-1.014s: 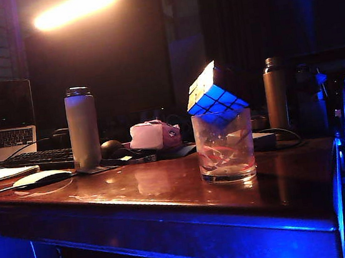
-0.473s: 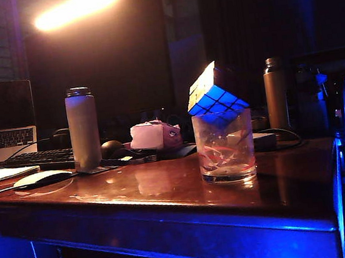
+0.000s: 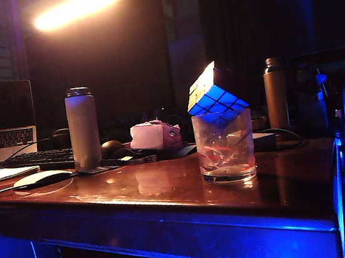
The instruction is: Stack the Rubik's Cube on top of the glass cup.
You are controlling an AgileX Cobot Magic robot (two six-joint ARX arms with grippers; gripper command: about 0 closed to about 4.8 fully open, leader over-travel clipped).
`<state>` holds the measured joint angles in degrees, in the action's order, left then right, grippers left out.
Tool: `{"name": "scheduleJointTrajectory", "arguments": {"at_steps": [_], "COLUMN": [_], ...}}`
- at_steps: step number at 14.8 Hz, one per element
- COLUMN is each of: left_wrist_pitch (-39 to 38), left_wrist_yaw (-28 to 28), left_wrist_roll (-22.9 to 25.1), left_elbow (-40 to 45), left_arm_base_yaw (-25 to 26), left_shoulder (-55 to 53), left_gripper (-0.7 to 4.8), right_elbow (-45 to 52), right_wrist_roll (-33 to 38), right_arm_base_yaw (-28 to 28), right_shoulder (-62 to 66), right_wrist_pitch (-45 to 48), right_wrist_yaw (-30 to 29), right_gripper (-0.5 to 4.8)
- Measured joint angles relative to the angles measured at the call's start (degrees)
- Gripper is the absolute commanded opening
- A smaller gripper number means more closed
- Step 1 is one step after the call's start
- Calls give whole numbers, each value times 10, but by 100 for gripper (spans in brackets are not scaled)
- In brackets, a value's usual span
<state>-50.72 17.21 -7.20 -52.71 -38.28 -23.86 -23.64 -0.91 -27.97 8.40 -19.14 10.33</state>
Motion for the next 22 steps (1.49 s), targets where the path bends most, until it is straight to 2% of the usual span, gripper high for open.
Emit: {"name": "scheduleJointTrajectory", "arguments": {"at_steps": [2,3,4,7,9,11,14,22], "left_wrist_pitch": [83,126,200,291,363,372,368,372], "left_wrist_yaw": [-54,-72,-93,-141,-155,-158,-192,-203], "left_wrist_roll": [4,24,57,64,64,64,63,71], "left_elbow": [113,161,223,323,360,400,441,485], "left_arm_base_yaw": [0,0,0,0,0,0,0,0], "left_shoulder": [58,76,97,96,97,97,96,96], "left_gripper": [-6,-6,-6,-6,-6,-6,-6,-6], "right_elbow": [6,15,35,70,85,107,136,199], "right_wrist_roll": [5,5,7,12,33,38,56,82], "right_arm_base_yaw": [0,0,0,0,0,0,0,0], "right_shoulder": [0,0,-1,-6,-26,-51,-72,-71], "right_wrist_pitch": [2,2,1,0,1,2,1,0], "right_wrist_yaw": [0,0,-8,-15,-14,-14,-14,-13], "right_gripper": [-1,-1,-1,-1,-1,-1,-1,-1]}}
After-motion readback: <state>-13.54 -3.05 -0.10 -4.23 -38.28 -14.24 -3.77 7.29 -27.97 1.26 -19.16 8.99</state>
